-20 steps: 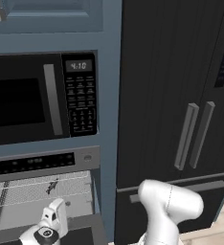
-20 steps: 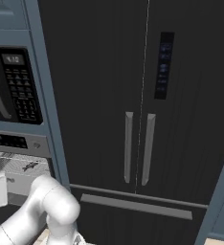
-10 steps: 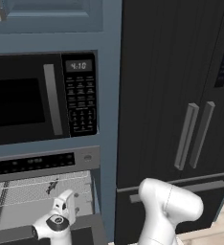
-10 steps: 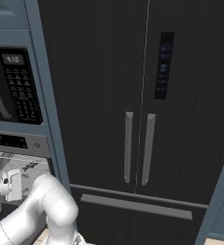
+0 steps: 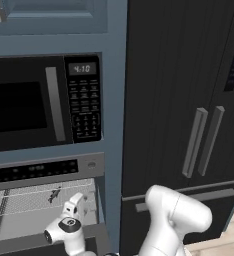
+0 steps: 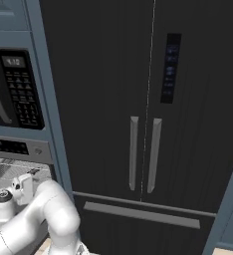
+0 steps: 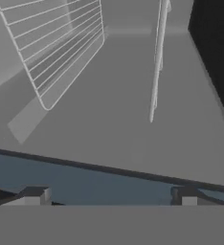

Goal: Take the fish from the oven and place it on the plate on the counter.

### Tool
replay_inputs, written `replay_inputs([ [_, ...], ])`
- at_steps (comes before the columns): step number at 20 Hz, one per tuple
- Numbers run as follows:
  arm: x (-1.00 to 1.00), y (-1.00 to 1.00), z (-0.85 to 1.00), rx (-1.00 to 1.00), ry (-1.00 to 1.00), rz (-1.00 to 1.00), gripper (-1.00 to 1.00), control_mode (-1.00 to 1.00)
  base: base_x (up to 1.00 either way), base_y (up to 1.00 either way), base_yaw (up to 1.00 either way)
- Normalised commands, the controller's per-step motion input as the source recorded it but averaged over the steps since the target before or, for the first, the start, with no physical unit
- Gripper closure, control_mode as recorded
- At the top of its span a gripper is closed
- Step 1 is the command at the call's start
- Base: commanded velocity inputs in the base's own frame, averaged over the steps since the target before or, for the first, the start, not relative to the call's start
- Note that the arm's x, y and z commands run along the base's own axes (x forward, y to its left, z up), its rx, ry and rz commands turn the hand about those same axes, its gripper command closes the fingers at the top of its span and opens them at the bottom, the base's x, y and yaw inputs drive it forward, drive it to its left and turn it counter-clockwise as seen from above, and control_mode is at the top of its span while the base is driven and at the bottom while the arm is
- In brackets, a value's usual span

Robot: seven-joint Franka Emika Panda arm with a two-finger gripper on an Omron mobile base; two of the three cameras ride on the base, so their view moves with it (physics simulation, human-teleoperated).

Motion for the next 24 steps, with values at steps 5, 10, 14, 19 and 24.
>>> replay_inputs([
  [5, 0.46, 0.00, -0.29, 0.00, -0.02, 0.00, -1.00, -1.00, 0.00, 0.00, 0.00],
  [10, 0.19, 0.12, -0.47, 0.00, 0.00, 0.00, -1.00, -1.00, 0.00, 0.00, 0.00],
  [14, 0.22, 0.16, -0.40, 0.00, 0.00, 0.00, -1.00, -1.00, 0.00, 0.00, 0.00],
  [19, 0.43, 0.11, -0.38, 0.00, -0.04, 0.02, -1.00, -1.00, 0.00, 0.00, 0.00],
  [24, 0.36, 0.26, -0.60, 0.00, -0.01, 0.09, -1.00, -1.00, 0.00, 0.00, 0.00],
])
